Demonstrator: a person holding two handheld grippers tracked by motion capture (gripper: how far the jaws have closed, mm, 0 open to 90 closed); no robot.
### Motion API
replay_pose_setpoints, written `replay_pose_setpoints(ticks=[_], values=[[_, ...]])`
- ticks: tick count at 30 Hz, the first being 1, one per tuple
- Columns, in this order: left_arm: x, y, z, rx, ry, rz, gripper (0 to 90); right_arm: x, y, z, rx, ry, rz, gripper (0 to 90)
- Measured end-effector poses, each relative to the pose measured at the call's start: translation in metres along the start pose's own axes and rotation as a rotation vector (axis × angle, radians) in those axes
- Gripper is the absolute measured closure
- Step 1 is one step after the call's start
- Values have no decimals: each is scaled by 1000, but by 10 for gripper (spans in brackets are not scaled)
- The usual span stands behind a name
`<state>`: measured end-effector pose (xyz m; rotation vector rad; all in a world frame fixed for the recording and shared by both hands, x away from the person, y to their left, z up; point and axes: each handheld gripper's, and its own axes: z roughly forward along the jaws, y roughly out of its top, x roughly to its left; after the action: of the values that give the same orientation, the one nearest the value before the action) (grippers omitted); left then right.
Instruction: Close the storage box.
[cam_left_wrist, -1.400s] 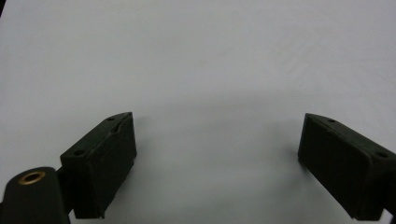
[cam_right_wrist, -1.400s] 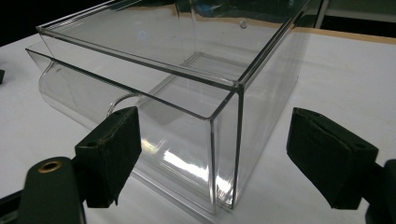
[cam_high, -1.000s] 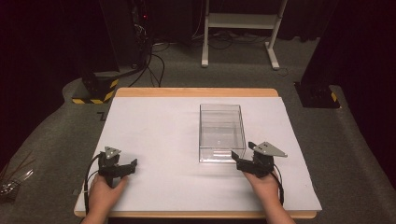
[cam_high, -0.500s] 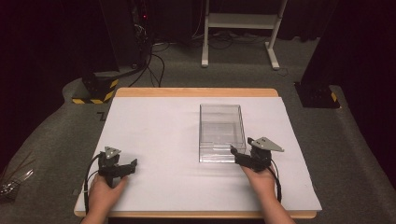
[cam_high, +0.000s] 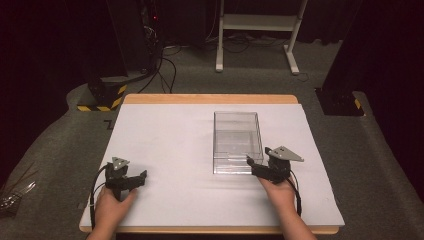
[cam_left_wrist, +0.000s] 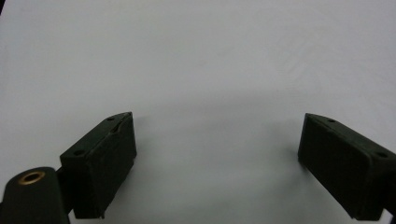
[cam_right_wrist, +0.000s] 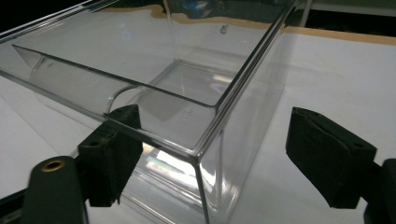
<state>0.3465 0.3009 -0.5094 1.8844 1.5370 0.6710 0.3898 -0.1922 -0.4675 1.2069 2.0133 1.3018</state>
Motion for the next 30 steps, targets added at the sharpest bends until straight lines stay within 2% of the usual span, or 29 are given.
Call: replay_pose_setpoints(ticks=[20, 30], values=[[0, 0, 0, 0, 0, 1, 115, 3, -7, -20, -10, 26, -7, 220], [0, 0, 0, 0, 0, 1, 115, -6, -22, -38, -2, 4, 0, 221]])
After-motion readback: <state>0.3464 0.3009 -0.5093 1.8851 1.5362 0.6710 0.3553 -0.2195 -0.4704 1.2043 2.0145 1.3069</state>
